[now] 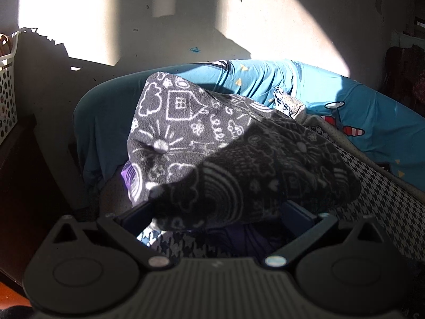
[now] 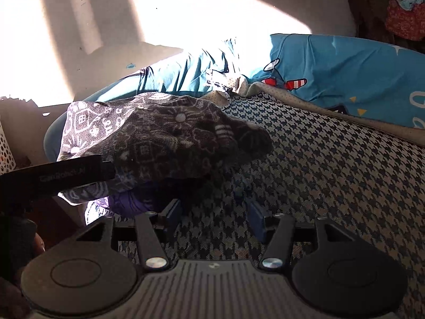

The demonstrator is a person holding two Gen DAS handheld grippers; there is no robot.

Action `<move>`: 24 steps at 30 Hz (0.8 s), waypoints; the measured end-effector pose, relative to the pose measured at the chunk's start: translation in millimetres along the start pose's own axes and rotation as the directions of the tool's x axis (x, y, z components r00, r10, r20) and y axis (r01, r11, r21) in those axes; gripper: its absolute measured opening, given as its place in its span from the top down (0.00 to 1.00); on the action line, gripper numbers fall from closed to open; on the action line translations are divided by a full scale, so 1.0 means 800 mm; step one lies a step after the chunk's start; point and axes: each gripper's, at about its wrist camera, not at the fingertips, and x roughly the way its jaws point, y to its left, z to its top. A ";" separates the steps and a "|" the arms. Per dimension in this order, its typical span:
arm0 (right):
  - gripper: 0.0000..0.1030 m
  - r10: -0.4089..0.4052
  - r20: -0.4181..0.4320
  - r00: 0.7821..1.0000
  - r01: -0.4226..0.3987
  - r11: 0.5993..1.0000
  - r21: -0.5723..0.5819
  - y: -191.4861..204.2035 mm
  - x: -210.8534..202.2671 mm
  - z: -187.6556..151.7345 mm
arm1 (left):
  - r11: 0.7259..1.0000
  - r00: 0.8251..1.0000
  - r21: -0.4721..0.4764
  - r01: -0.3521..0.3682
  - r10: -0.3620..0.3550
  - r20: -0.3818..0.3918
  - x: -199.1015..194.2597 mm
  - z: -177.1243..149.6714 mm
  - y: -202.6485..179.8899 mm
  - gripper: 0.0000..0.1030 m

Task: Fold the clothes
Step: 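Lower the grey fleece bundle onto the purple cloth with both grippers, then open both grippers and pull them back from the stacked fleece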

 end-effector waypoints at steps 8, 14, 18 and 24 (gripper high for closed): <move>0.38 -0.026 -0.047 0.999 0.026 0.999 -0.019 -0.019 -0.022 -0.015 | 1.000 0.993 0.000 0.012 -0.012 -0.115 -0.005 -0.038 -0.011 0.00; 0.33 -0.024 -0.083 0.996 0.018 0.997 -0.070 -0.018 -0.035 -0.024 | 1.000 0.989 0.015 -0.005 0.007 -0.146 -0.023 -0.055 -0.017 0.00; 0.32 -0.033 -0.109 0.993 0.020 0.993 -0.119 -0.014 -0.042 -0.030 | 1.000 0.985 0.010 -0.008 0.010 -0.171 -0.035 -0.066 -0.015 0.00; 0.27 -0.057 -0.164 0.985 0.032 0.988 -0.149 -0.015 -0.050 -0.042 | 1.000 0.980 -0.020 -0.017 0.013 -0.196 -0.049 -0.079 -0.013 0.00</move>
